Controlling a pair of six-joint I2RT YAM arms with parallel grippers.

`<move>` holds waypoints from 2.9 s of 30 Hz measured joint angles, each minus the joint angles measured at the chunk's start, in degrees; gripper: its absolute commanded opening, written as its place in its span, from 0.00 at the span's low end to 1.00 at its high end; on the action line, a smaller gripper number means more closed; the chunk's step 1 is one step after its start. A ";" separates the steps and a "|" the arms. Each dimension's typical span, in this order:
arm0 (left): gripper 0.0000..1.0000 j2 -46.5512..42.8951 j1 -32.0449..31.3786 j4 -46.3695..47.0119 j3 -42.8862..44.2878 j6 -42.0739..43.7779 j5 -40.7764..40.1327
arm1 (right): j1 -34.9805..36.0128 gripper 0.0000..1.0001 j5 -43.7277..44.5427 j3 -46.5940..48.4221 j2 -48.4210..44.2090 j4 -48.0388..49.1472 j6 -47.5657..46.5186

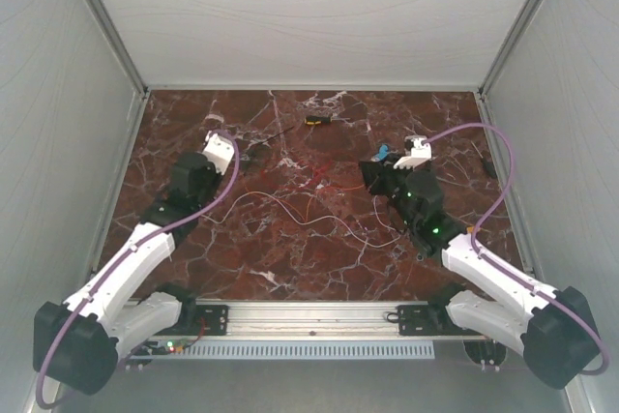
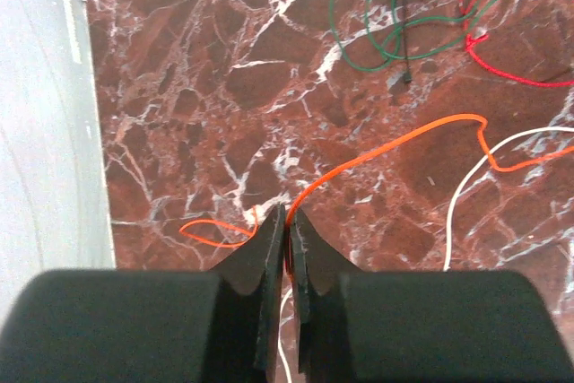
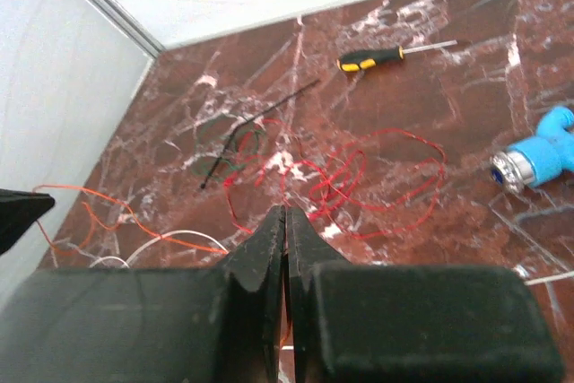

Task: Zip-tie the wires
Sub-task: Place the cable at the center of the board, then pick up the cable at the center of the board.

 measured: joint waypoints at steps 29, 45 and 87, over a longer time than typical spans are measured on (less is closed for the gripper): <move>1.00 0.09 -6.99 1.62 -8.22 -1.38 2.34 | -1.97 0.00 1.95 -6.40 -12.96 -15.19 -1.44; 1.00 -4.20 -7.26 1.99 -8.22 -2.60 0.79 | -2.38 0.54 2.91 -3.69 -22.84 -32.89 -0.87; 1.00 -14.64 -7.26 12.39 -8.20 -7.43 -6.12 | 2.93 0.61 -2.21 29.94 45.55 -12.72 5.73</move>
